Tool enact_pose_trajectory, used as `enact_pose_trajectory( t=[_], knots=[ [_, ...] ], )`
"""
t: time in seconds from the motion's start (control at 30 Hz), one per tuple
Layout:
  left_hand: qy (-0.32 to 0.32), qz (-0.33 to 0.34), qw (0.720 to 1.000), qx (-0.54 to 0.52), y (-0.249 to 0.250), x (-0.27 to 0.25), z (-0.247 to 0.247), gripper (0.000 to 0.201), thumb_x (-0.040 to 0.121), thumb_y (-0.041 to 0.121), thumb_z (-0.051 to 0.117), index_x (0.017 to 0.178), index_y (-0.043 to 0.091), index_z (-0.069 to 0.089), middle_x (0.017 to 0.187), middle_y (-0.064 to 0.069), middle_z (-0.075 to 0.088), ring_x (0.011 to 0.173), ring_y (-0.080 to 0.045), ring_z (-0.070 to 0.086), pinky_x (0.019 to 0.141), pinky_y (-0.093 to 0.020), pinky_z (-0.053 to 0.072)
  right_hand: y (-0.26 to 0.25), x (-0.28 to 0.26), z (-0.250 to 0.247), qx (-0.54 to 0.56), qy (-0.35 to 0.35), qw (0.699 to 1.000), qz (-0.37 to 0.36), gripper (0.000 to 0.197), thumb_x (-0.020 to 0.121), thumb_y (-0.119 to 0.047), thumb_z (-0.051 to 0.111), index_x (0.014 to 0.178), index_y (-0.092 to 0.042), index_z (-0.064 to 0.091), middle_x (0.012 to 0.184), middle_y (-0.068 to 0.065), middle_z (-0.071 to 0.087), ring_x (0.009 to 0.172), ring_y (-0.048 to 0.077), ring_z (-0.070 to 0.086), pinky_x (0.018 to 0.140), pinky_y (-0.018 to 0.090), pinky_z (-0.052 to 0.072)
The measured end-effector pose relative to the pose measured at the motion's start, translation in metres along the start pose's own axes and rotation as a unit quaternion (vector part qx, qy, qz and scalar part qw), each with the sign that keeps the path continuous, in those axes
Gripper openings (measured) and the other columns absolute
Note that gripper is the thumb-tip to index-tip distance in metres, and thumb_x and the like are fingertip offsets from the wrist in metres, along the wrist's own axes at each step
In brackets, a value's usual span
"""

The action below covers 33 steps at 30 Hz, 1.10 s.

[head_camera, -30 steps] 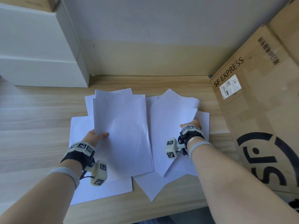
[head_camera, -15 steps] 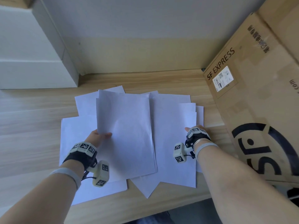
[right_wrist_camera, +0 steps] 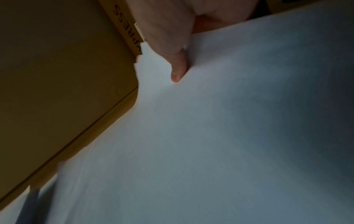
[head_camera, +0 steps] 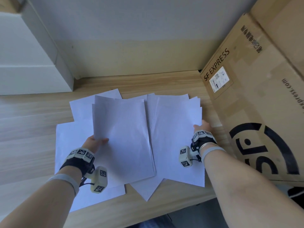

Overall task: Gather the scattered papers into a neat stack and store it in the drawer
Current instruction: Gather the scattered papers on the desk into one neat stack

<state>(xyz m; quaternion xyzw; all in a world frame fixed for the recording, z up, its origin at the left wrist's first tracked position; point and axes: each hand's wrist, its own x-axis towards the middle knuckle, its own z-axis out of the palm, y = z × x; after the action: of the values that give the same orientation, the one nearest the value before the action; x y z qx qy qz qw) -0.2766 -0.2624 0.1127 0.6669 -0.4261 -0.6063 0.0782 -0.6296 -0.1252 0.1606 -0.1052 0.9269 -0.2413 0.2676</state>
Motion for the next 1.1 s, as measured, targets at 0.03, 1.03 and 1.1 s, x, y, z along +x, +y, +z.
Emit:
enact_pose_trajectory(
  t=[0.03, 1.03, 1.1],
  knots=[
    [0.003, 0.001, 1.0, 0.001, 0.0, 0.0, 0.0, 0.035, 0.084, 0.007, 0.064, 0.116, -0.006, 0.058, 0.098, -0.021, 0.06, 0.09, -0.032, 0.058, 0.097, -0.052, 0.046, 0.0, 0.002, -0.003, -0.003, 0.001, 1.0, -0.006, 0.032, 0.092, -0.003, 0.048, 0.122, 0.006, 0.052, 0.122, 0.023, 0.06, 0.106, 0.035, 0.06, 0.088, 0.038, 0.048],
    [0.011, 0.014, 0.998, 0.067, 0.01, -0.01, 0.002, 0.037, 0.084, 0.005, 0.063, 0.118, -0.007, 0.058, 0.1, -0.017, 0.059, 0.089, -0.025, 0.054, 0.082, -0.033, 0.041, -0.08, -0.014, -0.026, 0.209, -0.001, 0.976, -0.068, 0.034, 0.095, -0.014, 0.051, 0.125, 0.001, 0.054, 0.127, 0.016, 0.06, 0.113, 0.03, 0.057, 0.079, 0.023, 0.036],
    [0.005, 0.014, 0.997, 0.07, 0.01, -0.009, 0.001, 0.038, 0.084, 0.006, 0.064, 0.12, -0.006, 0.057, 0.11, -0.023, 0.063, 0.09, -0.026, 0.054, 0.085, -0.034, 0.043, -0.086, -0.015, -0.02, 0.194, -0.01, 0.978, -0.076, 0.034, 0.094, -0.014, 0.051, 0.124, 0.002, 0.055, 0.124, 0.016, 0.061, 0.103, 0.028, 0.058, 0.078, 0.023, 0.035]
  ],
)
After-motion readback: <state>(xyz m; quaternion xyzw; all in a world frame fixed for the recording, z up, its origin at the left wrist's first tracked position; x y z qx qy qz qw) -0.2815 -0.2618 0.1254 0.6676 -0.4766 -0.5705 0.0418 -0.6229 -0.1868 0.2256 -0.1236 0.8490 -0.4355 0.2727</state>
